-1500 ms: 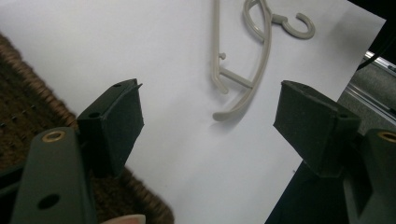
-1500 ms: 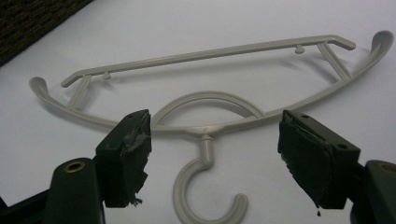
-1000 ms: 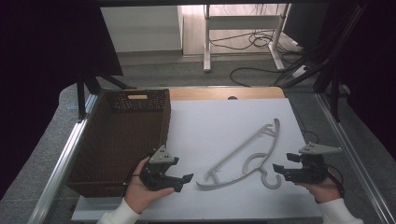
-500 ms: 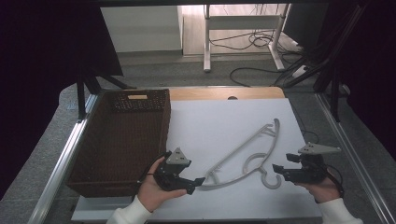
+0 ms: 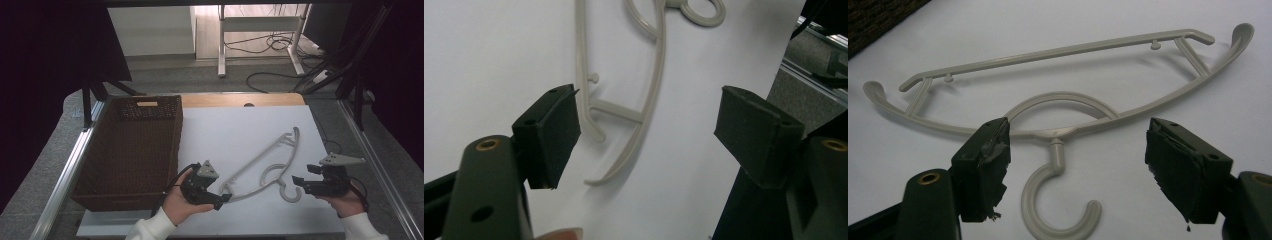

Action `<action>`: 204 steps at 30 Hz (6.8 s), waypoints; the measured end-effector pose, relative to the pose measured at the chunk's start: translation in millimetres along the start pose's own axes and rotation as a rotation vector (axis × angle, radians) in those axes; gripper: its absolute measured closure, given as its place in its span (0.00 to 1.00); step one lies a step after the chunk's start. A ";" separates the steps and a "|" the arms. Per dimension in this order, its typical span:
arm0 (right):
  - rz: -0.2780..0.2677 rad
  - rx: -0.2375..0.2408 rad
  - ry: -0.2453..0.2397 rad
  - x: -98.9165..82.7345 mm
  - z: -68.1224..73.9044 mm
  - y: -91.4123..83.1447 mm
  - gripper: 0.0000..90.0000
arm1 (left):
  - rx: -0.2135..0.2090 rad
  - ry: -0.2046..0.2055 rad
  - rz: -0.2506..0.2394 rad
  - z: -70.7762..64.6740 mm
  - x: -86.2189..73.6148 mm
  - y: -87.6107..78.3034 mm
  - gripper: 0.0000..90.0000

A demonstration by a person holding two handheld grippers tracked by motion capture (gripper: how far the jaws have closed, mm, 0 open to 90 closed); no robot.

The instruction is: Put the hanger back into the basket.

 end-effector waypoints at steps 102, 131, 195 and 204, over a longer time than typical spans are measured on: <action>-0.022 -0.065 0.073 -3.6 -28.0 -11.9 0.30 | -0.114 0.050 0.137 -4.3 49.2 110.3 0.91; -0.055 -0.136 0.151 -9.3 -55.5 -25.5 0.30 | -0.108 -0.055 -0.112 27.6 80.3 44.9 0.92; -0.052 -0.136 0.162 -10.4 -57.0 -24.5 0.30 | -0.098 -0.144 -0.319 59.5 90.0 -49.6 0.92; -0.053 -0.136 0.161 -10.1 -56.6 -24.0 0.30 | -0.067 -0.162 -0.346 71.4 79.7 -79.1 0.92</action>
Point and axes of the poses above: each handheld gripper's, and its own axes: y roughly forward along the jaws, x roughly out of its top, z roughly to its left, the point moved 6 cm from there along y, roughly forward along the jaws, and after that the axes turned 7 degrees about y, right-handed, at the moved point
